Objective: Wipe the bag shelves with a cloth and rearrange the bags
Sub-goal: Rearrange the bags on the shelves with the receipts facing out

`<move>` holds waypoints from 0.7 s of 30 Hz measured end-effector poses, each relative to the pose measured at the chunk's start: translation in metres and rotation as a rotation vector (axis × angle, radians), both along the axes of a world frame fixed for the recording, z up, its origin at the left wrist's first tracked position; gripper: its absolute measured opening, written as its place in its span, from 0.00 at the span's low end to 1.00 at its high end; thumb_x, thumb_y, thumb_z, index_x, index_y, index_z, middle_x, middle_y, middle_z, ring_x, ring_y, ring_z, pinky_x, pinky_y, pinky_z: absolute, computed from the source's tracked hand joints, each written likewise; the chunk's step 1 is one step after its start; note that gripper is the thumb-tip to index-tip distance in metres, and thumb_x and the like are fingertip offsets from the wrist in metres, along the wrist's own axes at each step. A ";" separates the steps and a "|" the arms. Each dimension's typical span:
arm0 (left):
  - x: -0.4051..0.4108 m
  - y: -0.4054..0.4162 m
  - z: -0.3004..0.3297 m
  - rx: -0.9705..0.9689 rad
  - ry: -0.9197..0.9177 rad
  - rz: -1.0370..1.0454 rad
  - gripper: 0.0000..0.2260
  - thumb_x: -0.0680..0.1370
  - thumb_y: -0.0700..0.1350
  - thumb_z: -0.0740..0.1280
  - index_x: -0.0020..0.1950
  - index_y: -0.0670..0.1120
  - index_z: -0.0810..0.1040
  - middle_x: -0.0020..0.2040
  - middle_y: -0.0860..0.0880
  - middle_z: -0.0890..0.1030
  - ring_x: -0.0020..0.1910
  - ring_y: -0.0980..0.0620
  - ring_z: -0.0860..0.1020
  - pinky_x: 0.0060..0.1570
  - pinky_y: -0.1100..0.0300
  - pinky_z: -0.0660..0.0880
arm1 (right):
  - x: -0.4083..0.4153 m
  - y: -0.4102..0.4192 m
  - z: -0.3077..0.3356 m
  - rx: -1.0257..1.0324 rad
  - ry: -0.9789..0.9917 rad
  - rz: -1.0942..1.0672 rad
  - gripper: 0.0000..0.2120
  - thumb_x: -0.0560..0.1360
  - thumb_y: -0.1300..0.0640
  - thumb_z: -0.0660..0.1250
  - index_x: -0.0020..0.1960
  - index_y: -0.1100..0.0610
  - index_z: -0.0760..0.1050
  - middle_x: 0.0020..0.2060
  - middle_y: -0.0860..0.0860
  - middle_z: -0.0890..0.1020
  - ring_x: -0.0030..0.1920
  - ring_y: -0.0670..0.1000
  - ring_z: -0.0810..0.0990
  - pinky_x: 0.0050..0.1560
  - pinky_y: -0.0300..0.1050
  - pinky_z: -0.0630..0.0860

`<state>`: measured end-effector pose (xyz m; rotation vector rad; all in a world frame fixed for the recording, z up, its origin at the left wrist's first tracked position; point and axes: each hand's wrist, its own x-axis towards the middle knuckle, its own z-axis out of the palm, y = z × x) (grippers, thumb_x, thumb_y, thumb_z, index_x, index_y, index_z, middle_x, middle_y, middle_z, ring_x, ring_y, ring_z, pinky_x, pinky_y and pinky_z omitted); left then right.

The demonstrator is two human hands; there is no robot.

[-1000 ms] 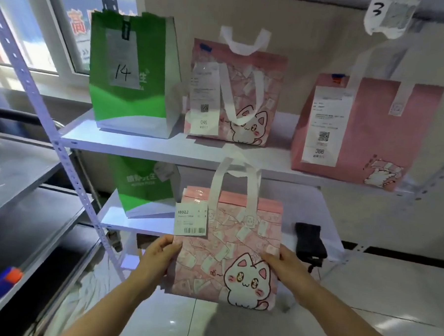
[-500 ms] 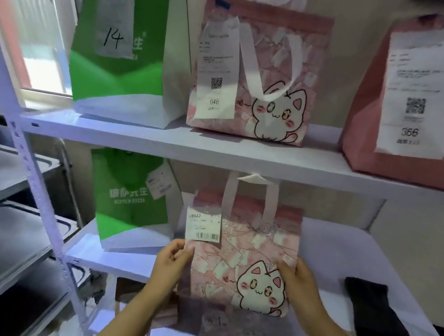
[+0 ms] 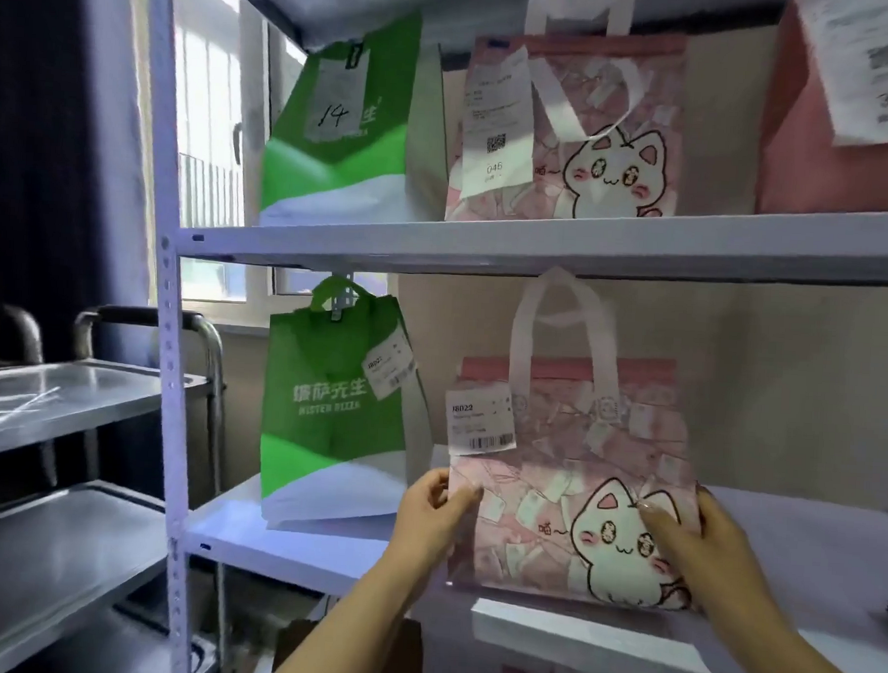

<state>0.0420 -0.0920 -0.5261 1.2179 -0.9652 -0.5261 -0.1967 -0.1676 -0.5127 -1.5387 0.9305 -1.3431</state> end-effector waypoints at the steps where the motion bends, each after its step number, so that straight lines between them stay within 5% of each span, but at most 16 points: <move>1: 0.003 0.001 -0.002 0.004 -0.006 -0.022 0.06 0.75 0.40 0.70 0.52 0.42 0.80 0.43 0.50 0.85 0.41 0.59 0.82 0.36 0.69 0.74 | -0.002 0.003 -0.004 0.001 -0.015 0.005 0.10 0.74 0.60 0.68 0.55 0.54 0.76 0.45 0.52 0.84 0.41 0.50 0.83 0.33 0.42 0.77; 7: 0.011 0.012 -0.015 0.038 -0.036 -0.095 0.09 0.74 0.45 0.72 0.52 0.45 0.80 0.46 0.51 0.85 0.47 0.55 0.82 0.41 0.68 0.75 | -0.004 0.020 -0.011 0.048 -0.093 0.065 0.11 0.75 0.66 0.66 0.54 0.56 0.74 0.42 0.52 0.82 0.31 0.46 0.82 0.23 0.34 0.74; 11: 0.011 0.006 -0.021 0.089 -0.098 -0.139 0.07 0.72 0.38 0.69 0.49 0.45 0.82 0.46 0.49 0.85 0.48 0.51 0.82 0.43 0.65 0.77 | 0.000 0.012 -0.017 0.031 -0.011 0.047 0.17 0.72 0.70 0.67 0.57 0.56 0.74 0.46 0.52 0.83 0.43 0.49 0.81 0.33 0.40 0.77; 14: 0.014 -0.003 -0.029 0.117 -0.122 -0.171 0.11 0.72 0.36 0.68 0.51 0.47 0.81 0.48 0.50 0.85 0.50 0.51 0.82 0.47 0.61 0.79 | 0.003 0.004 -0.025 0.019 0.010 0.046 0.17 0.72 0.69 0.67 0.58 0.54 0.75 0.46 0.47 0.83 0.45 0.47 0.81 0.35 0.38 0.76; 21: 0.022 -0.021 -0.047 0.140 -0.173 -0.058 0.11 0.74 0.38 0.69 0.54 0.50 0.78 0.48 0.54 0.85 0.48 0.57 0.82 0.52 0.59 0.78 | 0.018 -0.017 -0.028 0.109 -0.078 0.055 0.14 0.74 0.69 0.65 0.55 0.55 0.77 0.46 0.53 0.85 0.47 0.55 0.83 0.48 0.51 0.79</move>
